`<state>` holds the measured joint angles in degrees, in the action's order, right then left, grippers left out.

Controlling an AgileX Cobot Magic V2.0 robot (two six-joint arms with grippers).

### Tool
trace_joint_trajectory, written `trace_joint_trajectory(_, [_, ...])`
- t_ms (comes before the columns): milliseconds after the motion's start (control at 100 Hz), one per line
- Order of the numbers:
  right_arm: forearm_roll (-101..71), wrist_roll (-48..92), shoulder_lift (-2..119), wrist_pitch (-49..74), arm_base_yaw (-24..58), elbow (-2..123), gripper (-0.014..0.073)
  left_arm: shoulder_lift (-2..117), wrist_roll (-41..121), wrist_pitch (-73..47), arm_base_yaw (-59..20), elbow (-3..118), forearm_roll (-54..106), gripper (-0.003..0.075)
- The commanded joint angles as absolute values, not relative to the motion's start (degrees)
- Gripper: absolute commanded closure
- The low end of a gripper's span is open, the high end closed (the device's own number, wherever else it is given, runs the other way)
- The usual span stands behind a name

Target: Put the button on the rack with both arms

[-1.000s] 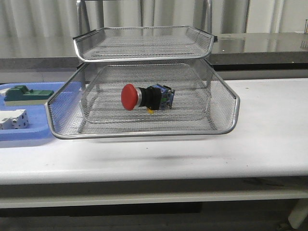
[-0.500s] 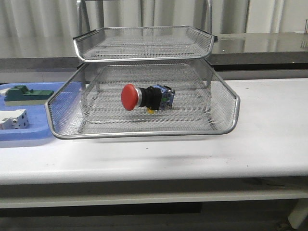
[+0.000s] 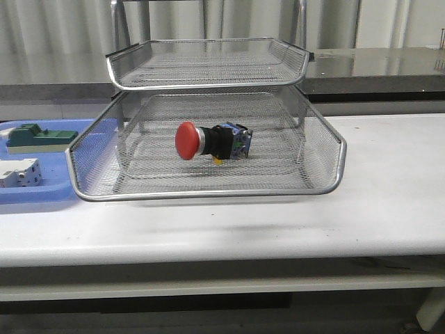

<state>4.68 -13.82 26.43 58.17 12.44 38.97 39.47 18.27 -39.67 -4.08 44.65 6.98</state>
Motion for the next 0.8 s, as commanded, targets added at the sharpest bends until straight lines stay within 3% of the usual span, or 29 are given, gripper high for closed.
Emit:
trace_joint_trajectory(0, [5.66,-13.64,26.6,55.03,12.38,40.43,0.0662,35.43,17.21,-30.71,-3.8,41.56,8.23,0.0309])
trace_joint_trajectory(310, [5.66,-13.64,26.6,55.03,12.38,40.43,0.0662,21.46,17.21,-13.65,-3.8,24.95,12.69,0.0309])
trace_joint_trajectory(520, [5.66,-13.64,26.6,55.03,12.38,40.43,0.0662,18.67,17.21,1.4,-3.8,16.41,13.47,0.0309])
trace_joint_trajectory(790, [5.66,-13.64,26.6,55.03,12.38,40.43,0.0662,18.67,17.21,2.69,-3.8,15.08,13.47,0.0309])
